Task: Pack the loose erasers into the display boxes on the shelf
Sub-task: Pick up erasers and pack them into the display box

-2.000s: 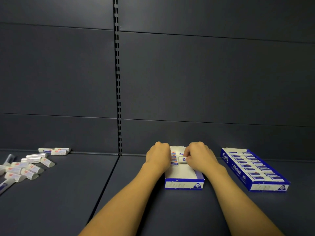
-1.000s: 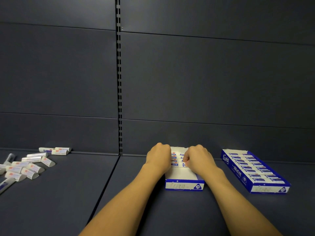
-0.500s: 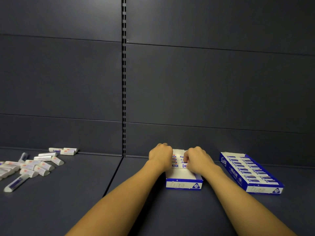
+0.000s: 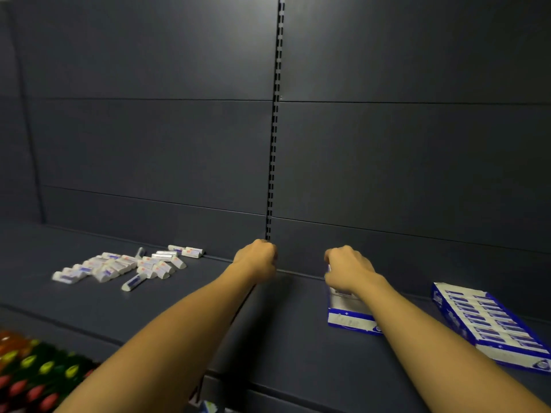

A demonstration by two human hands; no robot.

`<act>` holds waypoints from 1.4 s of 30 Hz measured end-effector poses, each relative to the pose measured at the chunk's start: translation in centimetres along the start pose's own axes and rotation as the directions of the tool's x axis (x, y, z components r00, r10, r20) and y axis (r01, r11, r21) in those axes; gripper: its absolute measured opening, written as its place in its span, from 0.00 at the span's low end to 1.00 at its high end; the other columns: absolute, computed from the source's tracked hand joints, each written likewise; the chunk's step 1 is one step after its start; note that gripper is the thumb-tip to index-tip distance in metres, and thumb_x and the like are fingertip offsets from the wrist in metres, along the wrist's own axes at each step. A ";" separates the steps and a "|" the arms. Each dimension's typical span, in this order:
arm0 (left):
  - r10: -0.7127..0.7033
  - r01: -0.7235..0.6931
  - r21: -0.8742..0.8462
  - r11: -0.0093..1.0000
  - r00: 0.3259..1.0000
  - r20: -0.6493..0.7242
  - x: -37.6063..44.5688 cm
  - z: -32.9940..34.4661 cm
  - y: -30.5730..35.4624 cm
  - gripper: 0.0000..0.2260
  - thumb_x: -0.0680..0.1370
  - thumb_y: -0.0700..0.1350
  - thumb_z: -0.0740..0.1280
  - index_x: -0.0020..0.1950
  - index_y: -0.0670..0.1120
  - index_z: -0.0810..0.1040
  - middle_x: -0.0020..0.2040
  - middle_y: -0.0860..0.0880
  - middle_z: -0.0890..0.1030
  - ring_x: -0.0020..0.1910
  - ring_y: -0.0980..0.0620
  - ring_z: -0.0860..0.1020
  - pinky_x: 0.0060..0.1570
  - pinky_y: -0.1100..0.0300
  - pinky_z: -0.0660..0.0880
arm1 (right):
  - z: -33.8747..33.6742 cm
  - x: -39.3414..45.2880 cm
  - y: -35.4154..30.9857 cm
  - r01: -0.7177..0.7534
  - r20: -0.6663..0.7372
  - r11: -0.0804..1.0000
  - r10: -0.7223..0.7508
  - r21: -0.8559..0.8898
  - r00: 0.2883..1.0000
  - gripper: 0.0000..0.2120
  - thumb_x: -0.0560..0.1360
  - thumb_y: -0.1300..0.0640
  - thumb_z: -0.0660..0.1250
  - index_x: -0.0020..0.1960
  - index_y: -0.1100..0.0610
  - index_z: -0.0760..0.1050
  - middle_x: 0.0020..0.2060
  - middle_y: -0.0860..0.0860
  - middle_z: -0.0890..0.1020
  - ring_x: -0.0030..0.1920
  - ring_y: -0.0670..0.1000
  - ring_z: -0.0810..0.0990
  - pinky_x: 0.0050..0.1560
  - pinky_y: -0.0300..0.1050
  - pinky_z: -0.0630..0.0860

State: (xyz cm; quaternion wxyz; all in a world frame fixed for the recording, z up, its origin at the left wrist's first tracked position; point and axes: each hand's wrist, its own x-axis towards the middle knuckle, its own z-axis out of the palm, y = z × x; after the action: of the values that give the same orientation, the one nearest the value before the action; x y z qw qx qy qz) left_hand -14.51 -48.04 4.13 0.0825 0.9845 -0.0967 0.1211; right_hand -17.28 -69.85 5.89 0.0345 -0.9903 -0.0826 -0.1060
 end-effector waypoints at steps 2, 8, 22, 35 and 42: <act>-0.049 0.050 0.032 0.998 0.999 -0.017 -1.5 -0.9 -2.0 0.12 0.78 0.42 0.65 0.61 0.45 0.79 0.60 0.44 0.78 0.53 0.41 0.79 0.55 0.45 0.80 | -0.1 -0.1 -2.0 0.031 0.021 1.000 -0.031 -0.003 0.999 0.17 0.75 0.57 0.67 0.64 0.55 0.74 0.56 0.55 0.79 0.53 0.57 0.80 0.49 0.49 0.79; -0.146 0.152 0.091 0.984 0.987 -0.066 -5.7 -3.8 -7.8 0.15 0.77 0.42 0.63 0.62 0.46 0.80 0.62 0.43 0.78 0.58 0.39 0.79 0.54 0.50 0.78 | -0.8 -0.6 -7.8 0.076 0.095 0.997 -0.073 -0.025 0.993 0.15 0.74 0.59 0.64 0.61 0.57 0.74 0.55 0.55 0.77 0.51 0.57 0.78 0.45 0.48 0.74; -0.206 0.217 0.126 0.968 0.974 -0.095 -14.9 -9.5 -22.9 0.15 0.78 0.42 0.65 0.63 0.48 0.81 0.61 0.45 0.80 0.55 0.43 0.80 0.53 0.49 0.80 | -1.5 -3.2 -24.6 0.106 0.097 0.994 -0.105 -0.002 0.990 0.04 0.74 0.62 0.62 0.48 0.58 0.71 0.41 0.52 0.73 0.38 0.52 0.73 0.34 0.45 0.69; -0.197 0.202 0.078 0.976 0.978 -0.067 -18.7 -11.3 -32.8 0.14 0.80 0.39 0.64 0.64 0.45 0.81 0.59 0.44 0.82 0.52 0.45 0.81 0.52 0.52 0.81 | -0.7 -4.2 -34.9 0.036 0.054 0.999 -0.036 -0.006 0.998 0.05 0.75 0.59 0.63 0.51 0.57 0.71 0.55 0.56 0.78 0.48 0.57 0.76 0.45 0.46 0.72; -0.201 0.210 0.084 0.974 0.974 -0.101 -16.7 -10.9 -37.1 0.12 0.78 0.40 0.64 0.59 0.46 0.83 0.54 0.46 0.83 0.47 0.46 0.81 0.48 0.50 0.82 | -0.3 -0.5 -38.6 0.061 0.014 0.998 -0.061 0.027 0.998 0.11 0.73 0.58 0.65 0.55 0.57 0.77 0.52 0.54 0.78 0.45 0.57 0.75 0.43 0.45 0.71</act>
State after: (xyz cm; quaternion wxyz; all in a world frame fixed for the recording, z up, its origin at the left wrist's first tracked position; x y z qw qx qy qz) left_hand -25.05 -7.31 5.15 0.0526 0.9854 0.0155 0.1613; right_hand -24.43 -31.97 8.00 0.0440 -0.9875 -0.1145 -0.0987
